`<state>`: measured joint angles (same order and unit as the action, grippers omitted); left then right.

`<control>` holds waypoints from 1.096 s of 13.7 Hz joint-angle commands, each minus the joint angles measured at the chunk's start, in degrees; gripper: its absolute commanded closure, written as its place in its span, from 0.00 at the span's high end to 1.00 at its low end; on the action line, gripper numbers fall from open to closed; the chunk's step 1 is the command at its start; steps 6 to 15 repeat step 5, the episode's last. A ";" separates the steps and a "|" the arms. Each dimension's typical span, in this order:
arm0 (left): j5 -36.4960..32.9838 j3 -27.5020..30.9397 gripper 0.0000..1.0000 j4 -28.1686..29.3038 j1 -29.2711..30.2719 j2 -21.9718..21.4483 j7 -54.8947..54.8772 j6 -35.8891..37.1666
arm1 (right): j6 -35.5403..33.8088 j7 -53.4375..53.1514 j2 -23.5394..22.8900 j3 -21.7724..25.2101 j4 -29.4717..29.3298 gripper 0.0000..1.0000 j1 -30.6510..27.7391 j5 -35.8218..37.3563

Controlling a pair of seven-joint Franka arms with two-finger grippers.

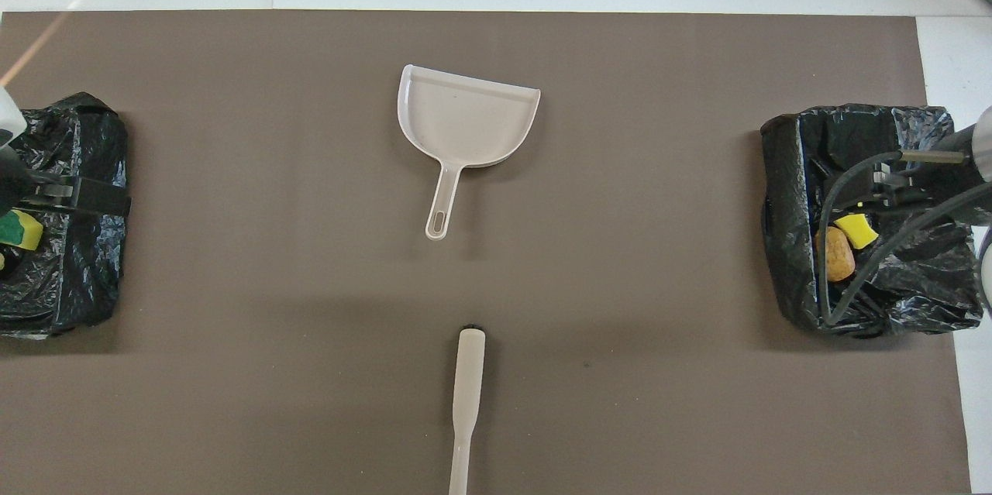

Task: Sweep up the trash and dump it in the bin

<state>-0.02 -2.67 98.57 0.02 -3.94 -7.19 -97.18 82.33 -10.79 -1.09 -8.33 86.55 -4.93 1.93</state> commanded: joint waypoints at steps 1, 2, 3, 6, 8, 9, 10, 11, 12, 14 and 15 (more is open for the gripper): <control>0.54 0.12 1.00 0.13 0.15 -0.19 -1.60 -0.65 | 0.38 1.04 0.12 -0.20 -0.15 1.00 -0.26 -0.08; 0.54 0.21 1.00 0.13 0.15 -0.19 -1.60 -0.65 | 0.38 1.12 0.12 -0.20 -0.15 1.00 -0.26 -0.25; 0.63 0.12 1.00 0.13 0.15 -0.19 -1.60 -0.56 | 0.38 1.12 0.21 -0.20 -0.15 1.00 -0.35 -0.26; 0.63 0.12 1.00 0.21 -0.02 -0.19 -1.60 -0.30 | 0.38 1.30 0.12 -0.20 -0.15 1.00 -0.35 -0.34; 0.63 0.12 1.00 0.21 -0.02 -0.19 -1.60 -0.30 | 0.38 1.30 0.12 -0.20 -0.15 1.00 -0.35 -0.34; 0.63 0.12 1.00 0.21 -0.02 -0.19 -1.60 -0.30 | 0.38 1.30 0.12 -0.20 -0.15 1.00 -0.35 -0.34; 0.63 0.12 1.00 0.21 -0.02 -0.19 -1.60 -0.30 | 0.38 1.30 0.12 -0.20 -0.15 1.00 -0.35 -0.34; 0.63 0.12 1.00 0.21 -0.02 -0.19 -1.60 -0.30 | 0.38 1.30 0.12 -0.20 -0.15 1.00 -0.35 -0.34; 0.63 0.12 1.00 0.21 -0.02 -0.19 -1.60 -0.30 | 0.38 1.30 0.12 -0.20 -0.15 1.00 -0.35 -0.34; 0.63 0.12 1.00 0.21 -0.02 -0.19 -1.60 -0.30 | 0.38 1.30 0.12 -0.20 -0.15 1.00 -0.35 -0.34; 0.63 0.12 1.00 0.21 -0.02 -0.19 -1.60 -0.30 | 0.38 1.30 0.12 -0.20 -0.15 1.00 -0.35 -0.34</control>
